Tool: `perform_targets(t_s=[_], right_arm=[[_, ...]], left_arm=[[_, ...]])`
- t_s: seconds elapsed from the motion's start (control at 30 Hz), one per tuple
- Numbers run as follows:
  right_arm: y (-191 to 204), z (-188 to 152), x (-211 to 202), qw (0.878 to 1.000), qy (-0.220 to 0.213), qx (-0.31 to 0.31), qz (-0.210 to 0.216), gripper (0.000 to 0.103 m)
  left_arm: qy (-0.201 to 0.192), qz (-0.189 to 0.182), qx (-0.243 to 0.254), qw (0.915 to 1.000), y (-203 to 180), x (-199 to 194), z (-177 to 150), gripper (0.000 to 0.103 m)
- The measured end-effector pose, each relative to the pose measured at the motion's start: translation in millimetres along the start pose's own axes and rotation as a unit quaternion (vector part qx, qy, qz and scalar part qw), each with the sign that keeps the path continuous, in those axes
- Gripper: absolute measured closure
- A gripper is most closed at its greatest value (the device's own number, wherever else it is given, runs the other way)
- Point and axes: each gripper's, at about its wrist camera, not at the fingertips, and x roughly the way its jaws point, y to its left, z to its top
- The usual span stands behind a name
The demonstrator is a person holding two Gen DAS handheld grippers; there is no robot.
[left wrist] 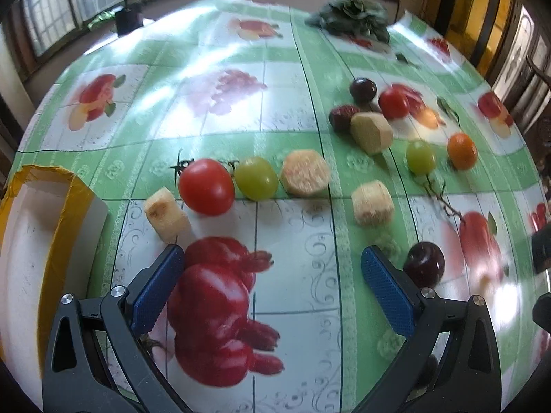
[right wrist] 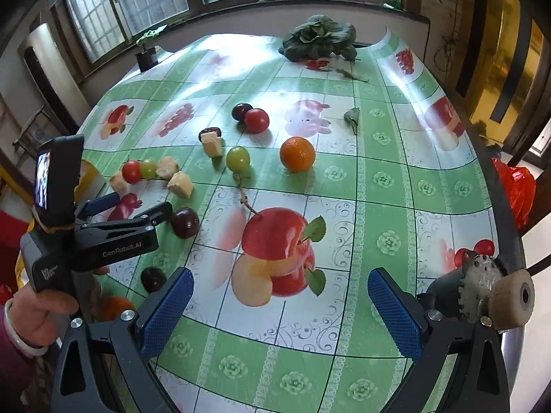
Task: Organize fruits
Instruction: 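Grasp the mandarin orange with the left gripper while the right gripper grasps a dark plum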
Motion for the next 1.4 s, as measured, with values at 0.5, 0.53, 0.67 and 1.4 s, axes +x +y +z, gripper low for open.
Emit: perform_targets(t_s=[0.5, 0.53, 0.67, 1.4], right_arm=[[33.3, 19.2, -7.3, 0.998, -0.006, -0.03, 0.047, 0.003], [34.7, 20.1, -7.2, 0.998, -0.006, -0.034, 0.046, 0.004], [40.5, 23.9, -7.4, 0.998, -0.001, -0.047, 0.043, 0.009], [47.8, 32.9, 7.3, 0.998, 0.021, -0.054, 0.024, 0.013]], left_arm=[[0.01, 0.03, -0.037, 0.9988, 20.6, -77.6, -14.0, 0.0], [0.011, 0.028, -0.041, 0.9987, 20.5, -81.4, -14.5, 0.0], [0.014, 0.026, -0.042, 0.9987, 13.2, -89.9, -22.1, 0.0], [0.038, 0.022, -0.051, 0.9977, 0.6, -84.2, -39.0, 0.0]])
